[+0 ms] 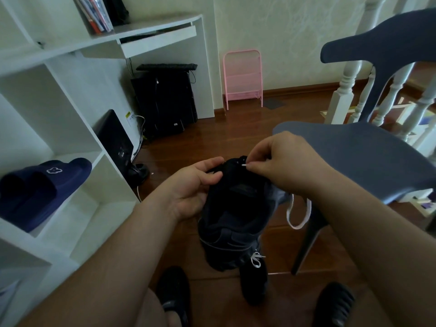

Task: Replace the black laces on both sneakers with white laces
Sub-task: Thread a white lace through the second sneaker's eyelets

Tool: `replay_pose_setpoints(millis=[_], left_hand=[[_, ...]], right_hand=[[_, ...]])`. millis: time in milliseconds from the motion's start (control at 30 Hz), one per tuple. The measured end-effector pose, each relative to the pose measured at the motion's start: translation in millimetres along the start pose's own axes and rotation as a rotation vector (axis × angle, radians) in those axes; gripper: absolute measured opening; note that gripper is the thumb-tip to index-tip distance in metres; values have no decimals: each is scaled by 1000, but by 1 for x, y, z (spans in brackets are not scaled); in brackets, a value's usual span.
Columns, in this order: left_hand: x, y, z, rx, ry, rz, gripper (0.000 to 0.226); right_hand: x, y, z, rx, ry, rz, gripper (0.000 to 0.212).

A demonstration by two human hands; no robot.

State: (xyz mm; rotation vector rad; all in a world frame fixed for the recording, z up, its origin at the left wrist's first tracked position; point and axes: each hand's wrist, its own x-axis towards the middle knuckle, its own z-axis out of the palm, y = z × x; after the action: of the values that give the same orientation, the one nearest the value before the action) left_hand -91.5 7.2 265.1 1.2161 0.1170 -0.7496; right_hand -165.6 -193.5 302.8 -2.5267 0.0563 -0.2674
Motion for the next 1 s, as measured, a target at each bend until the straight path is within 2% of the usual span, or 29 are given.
replay_pose_setpoints(millis=[333, 567, 700, 800, 933, 1000], left_hand=[[1, -9, 9, 100, -34, 44, 46], [-5, -16, 13, 217, -25, 179, 35], [-7, -21, 22, 253, 58, 251, 31], [-6, -23, 24, 290, 113, 289, 30], [-6, -23, 23, 276, 50, 256, 33], [-7, -23, 22, 239, 19, 233, 40]], right_hand=[[4, 1, 6, -92, 17, 76, 18], [1, -7, 12, -161, 54, 107, 17], [2, -8, 20, -98, 98, 80, 14], [2, -5, 25, -49, 161, 44, 20], [5, 1, 29, -175, 259, 18, 25], [6, 2, 30, -235, 257, -6, 27]])
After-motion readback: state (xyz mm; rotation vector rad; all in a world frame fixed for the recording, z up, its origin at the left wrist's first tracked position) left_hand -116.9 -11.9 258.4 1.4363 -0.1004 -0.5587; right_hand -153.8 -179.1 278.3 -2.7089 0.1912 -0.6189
